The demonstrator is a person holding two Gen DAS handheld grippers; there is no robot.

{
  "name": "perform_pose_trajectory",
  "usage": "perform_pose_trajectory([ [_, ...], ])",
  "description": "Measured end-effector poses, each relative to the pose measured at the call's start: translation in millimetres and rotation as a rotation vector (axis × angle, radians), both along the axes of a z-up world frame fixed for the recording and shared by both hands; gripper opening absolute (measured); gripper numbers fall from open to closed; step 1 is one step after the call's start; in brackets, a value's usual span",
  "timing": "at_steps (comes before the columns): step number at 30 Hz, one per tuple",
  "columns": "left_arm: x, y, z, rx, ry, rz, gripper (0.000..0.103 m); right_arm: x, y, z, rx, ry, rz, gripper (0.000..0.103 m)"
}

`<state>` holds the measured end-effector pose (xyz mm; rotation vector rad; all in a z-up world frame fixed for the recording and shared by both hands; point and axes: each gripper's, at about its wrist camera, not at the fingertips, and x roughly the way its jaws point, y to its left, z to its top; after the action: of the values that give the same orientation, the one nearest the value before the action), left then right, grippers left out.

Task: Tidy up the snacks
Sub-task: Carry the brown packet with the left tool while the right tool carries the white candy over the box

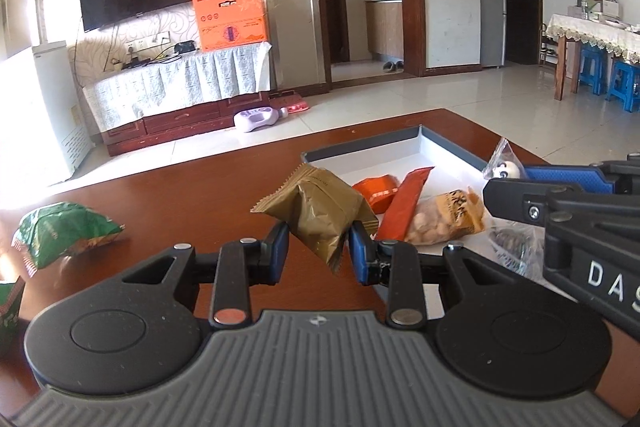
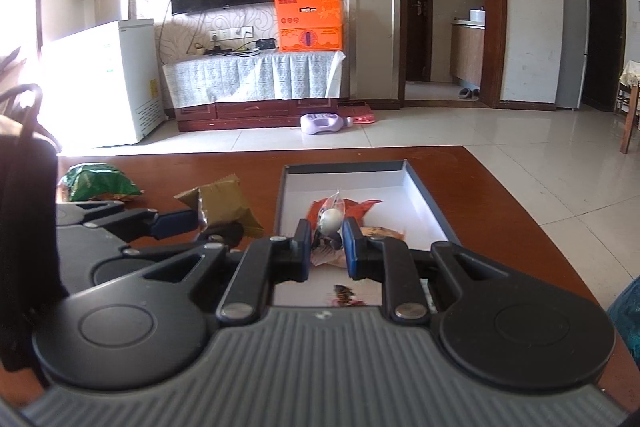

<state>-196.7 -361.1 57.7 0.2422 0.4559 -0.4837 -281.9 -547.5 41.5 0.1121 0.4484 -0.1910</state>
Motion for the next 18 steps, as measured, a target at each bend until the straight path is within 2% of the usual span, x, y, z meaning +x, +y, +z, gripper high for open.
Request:
perform_pose_trajectory([
  [11,2,-41,-6,0.011,-0.014,-0.071,0.038,-3,-15,0,-0.019,-0.013,-0.03,0.02],
  [18,14,-61,-13,-0.012,-0.005,-0.084,0.038,1,-22,-1,-0.021,-0.013,-0.035,0.02],
])
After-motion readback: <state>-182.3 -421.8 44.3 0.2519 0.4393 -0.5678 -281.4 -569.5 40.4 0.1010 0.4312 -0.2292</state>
